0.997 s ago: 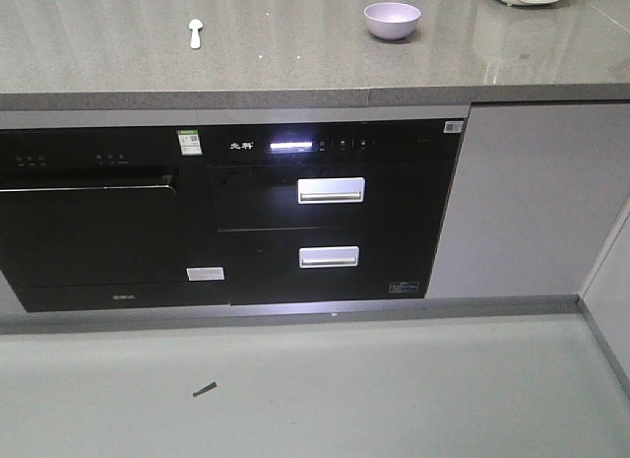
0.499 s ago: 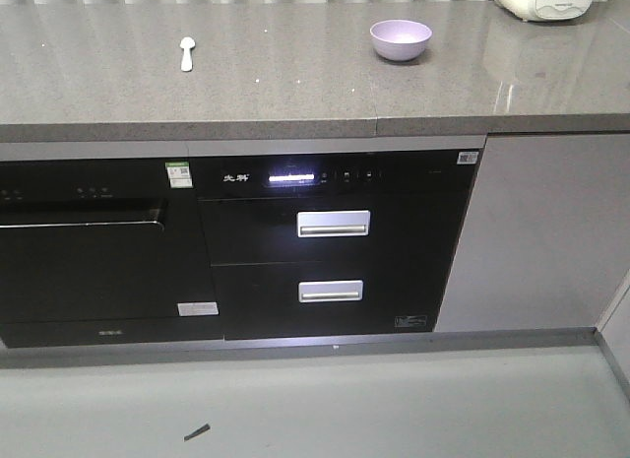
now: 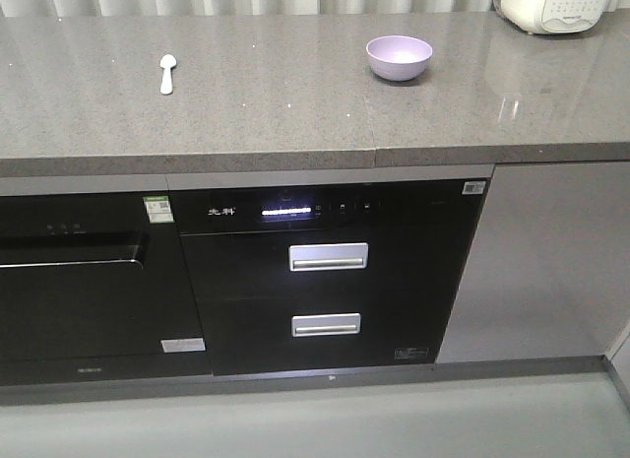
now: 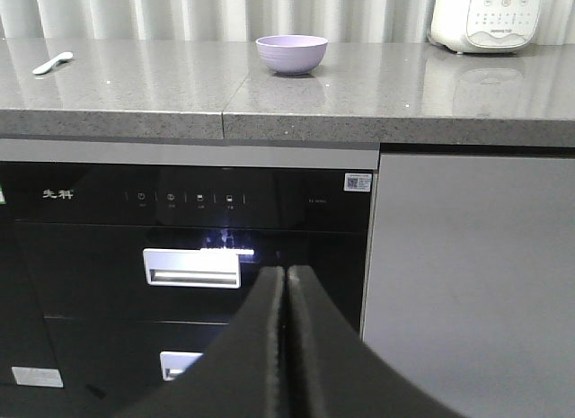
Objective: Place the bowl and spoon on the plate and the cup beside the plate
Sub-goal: 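Approach the counter edge and stop facing the spoon and bowl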
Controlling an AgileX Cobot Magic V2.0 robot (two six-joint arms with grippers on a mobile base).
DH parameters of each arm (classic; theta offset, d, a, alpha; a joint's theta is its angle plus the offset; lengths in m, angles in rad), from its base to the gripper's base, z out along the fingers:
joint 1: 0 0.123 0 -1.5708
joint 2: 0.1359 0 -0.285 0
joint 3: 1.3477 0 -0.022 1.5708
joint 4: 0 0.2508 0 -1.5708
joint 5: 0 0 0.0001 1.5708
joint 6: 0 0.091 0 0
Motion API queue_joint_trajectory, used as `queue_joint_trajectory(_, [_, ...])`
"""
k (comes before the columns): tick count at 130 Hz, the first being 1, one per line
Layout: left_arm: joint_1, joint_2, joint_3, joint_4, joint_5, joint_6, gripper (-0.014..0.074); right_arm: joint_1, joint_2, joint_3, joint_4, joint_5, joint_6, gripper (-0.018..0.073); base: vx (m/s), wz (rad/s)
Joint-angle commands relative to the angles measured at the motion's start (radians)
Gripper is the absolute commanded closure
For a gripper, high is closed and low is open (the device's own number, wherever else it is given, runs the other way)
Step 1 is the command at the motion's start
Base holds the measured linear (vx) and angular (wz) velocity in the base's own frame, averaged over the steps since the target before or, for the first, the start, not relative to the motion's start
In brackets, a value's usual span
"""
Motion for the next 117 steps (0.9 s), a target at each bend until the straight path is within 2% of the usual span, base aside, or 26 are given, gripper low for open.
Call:
queue_joint_trajectory(1, [-0.006,-0.016,0.009,-0.002,-0.080,-0.001,0.0603,-0.006,0.000,0.006,-0.008,-0.071,-0.001,0.0566,0.21,0.00])
queue_joint_trajectory(117, [-0.006,-0.016,0.009,-0.002,-0.080,-0.001,0.0603,-0.006,0.000,0.006,-0.008,-0.072,-0.001,0.0566,0.22,0.02])
